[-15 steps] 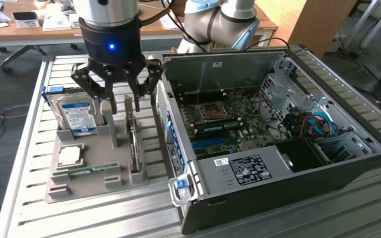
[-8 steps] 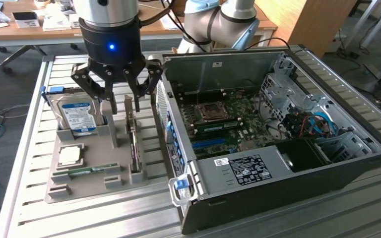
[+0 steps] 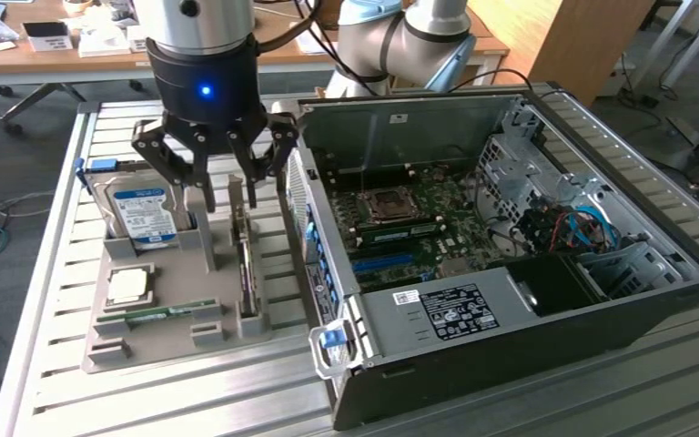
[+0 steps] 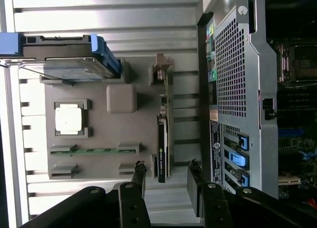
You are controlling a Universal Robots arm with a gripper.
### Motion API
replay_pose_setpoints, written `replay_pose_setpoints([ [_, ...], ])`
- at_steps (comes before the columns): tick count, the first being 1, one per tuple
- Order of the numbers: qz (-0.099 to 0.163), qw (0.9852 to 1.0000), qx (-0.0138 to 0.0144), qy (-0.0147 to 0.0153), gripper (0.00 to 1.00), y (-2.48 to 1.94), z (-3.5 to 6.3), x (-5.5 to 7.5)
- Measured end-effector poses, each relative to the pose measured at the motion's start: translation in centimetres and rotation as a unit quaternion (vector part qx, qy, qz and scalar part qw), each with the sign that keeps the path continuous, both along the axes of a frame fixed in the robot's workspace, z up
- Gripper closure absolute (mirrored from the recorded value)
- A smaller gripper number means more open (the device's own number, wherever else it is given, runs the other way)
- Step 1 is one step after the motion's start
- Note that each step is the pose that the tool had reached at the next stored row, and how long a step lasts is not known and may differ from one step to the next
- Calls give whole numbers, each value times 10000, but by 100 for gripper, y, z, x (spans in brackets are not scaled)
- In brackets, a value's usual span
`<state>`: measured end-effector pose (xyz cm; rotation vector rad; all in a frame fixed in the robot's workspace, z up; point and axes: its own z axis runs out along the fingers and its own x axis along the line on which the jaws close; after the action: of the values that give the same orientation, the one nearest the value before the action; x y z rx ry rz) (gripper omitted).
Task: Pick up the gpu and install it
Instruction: 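Pick up the gpu and move the gpu toward the slot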
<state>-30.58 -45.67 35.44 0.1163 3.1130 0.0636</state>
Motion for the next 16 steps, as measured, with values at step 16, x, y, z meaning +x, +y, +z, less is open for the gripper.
replay_pose_setpoints([
  [16, 0, 10000, -1, 0, 53, 0, -193, 0],
])
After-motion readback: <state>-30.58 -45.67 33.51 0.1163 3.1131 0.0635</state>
